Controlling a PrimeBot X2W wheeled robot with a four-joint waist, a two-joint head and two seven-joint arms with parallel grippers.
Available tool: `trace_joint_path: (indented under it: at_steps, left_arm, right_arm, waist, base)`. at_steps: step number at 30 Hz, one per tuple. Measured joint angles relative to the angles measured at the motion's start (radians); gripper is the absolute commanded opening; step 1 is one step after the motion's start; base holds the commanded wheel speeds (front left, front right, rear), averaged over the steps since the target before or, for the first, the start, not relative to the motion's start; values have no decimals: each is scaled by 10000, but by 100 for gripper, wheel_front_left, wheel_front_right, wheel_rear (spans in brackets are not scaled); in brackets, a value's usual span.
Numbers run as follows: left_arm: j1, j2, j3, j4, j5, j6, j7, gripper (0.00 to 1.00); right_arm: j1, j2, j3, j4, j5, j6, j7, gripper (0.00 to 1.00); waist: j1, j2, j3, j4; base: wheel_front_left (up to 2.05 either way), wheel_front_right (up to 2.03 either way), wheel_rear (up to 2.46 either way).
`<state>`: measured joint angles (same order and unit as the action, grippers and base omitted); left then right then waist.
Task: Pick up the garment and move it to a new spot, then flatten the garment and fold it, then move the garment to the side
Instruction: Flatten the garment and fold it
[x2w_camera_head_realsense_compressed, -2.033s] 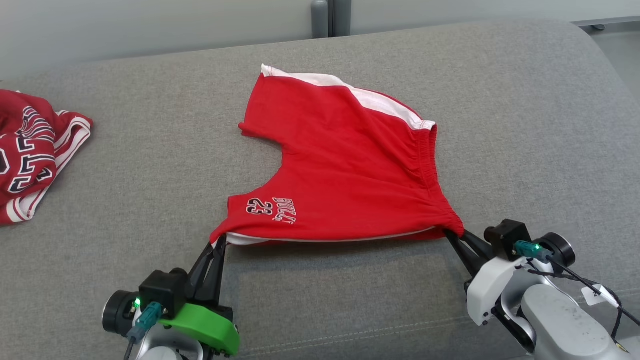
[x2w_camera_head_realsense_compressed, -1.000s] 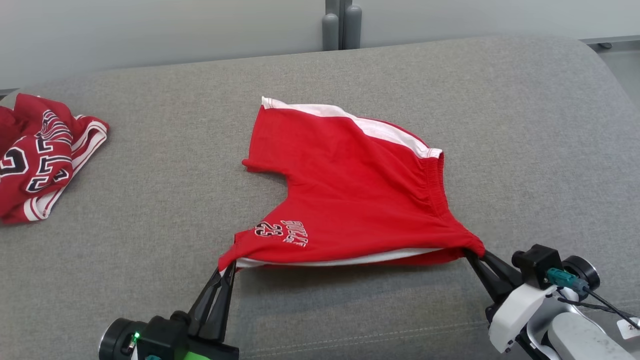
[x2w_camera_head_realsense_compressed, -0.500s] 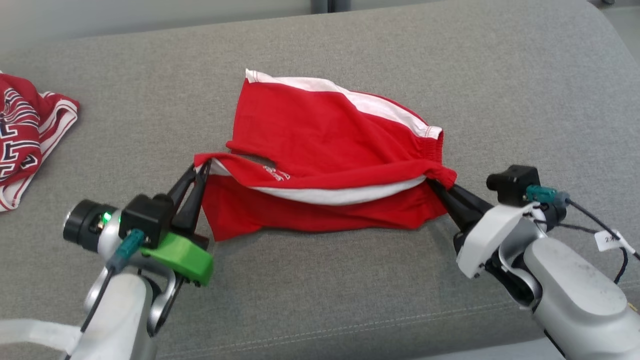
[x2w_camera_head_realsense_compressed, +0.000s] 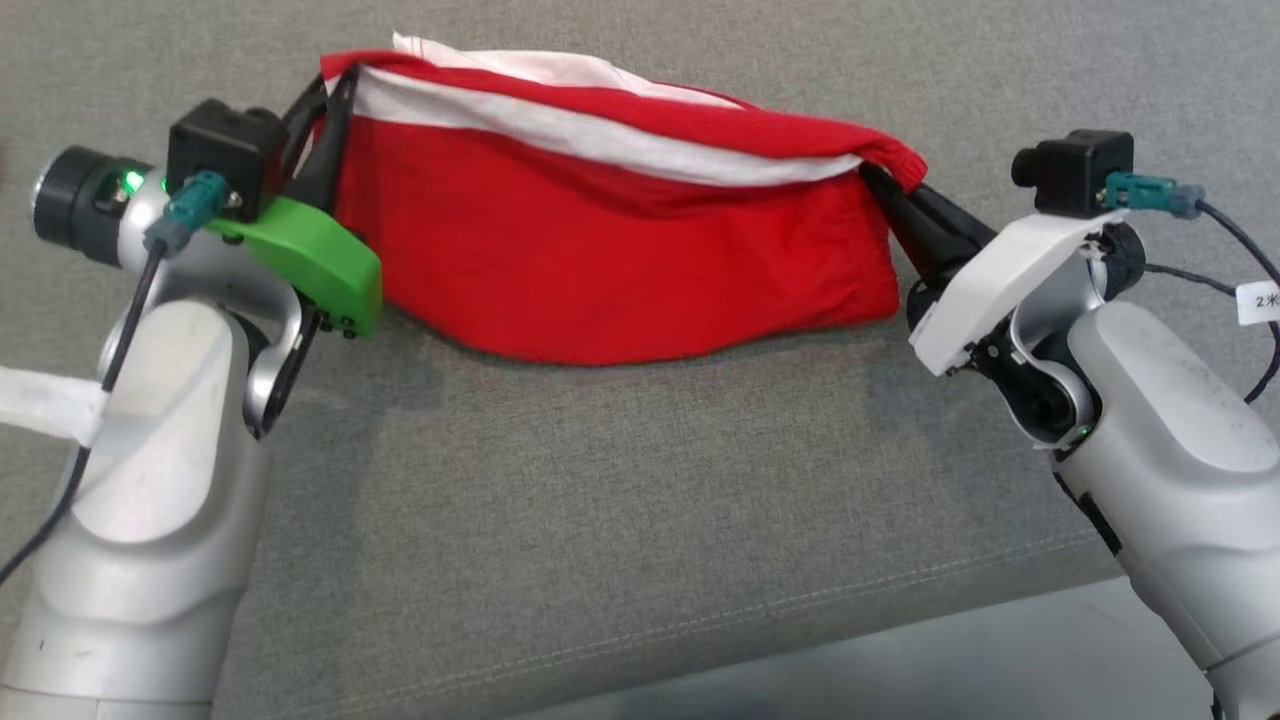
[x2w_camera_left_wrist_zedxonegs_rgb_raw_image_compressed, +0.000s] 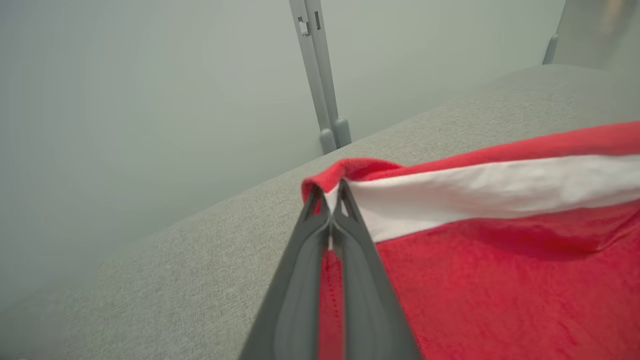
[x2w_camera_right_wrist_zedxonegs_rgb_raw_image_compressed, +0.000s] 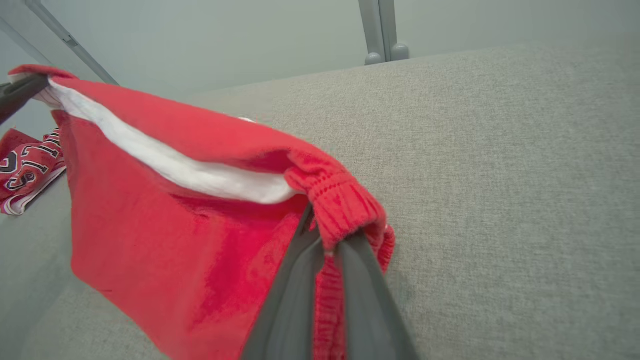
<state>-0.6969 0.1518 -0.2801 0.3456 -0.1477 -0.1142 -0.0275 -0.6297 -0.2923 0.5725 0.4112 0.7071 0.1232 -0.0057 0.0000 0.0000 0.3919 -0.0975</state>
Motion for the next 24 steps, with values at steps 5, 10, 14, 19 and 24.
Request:
trace_joint_path:
  at_steps: [5, 10, 14, 19, 24]
  left_arm:
    - [-807, 46, 6, 476, 69, 0, 176, 0]
    - [-1496, 132, 84, 1212, 104, -2, 157, 0]
    - [-1990, 81, 67, 1755, 125, -2, -6, 0]
    - [-2179, -121, -40, 2452, 207, -6, -307, 38]
    - [-2422, -207, -67, 3005, 207, -13, -654, 100]
  right_arm:
    - [-542, 138, 23, 140, 186, 2, 67, 0]
    - [-1061, 309, 155, 497, 322, 2, 69, 0]
    - [-1344, 385, 242, 788, 347, 2, 27, 0]
    - [-1637, 424, 368, 1135, 426, 13, -205, 40]
    - [-1732, 399, 428, 1455, 564, 13, -495, 100]
  waist:
    - [0, 0, 557, -213]
    - [1, 0, 1205, -474]
    - [1, 0, 1638, -653]
    - [1, 0, 1978, -789]
    - [1, 0, 1990, -732]
  base:
    - [0, 0, 0]
    - [0, 0, 0]
    - [0, 0, 0]
    - [0, 0, 0]
    - [0, 0, 0]
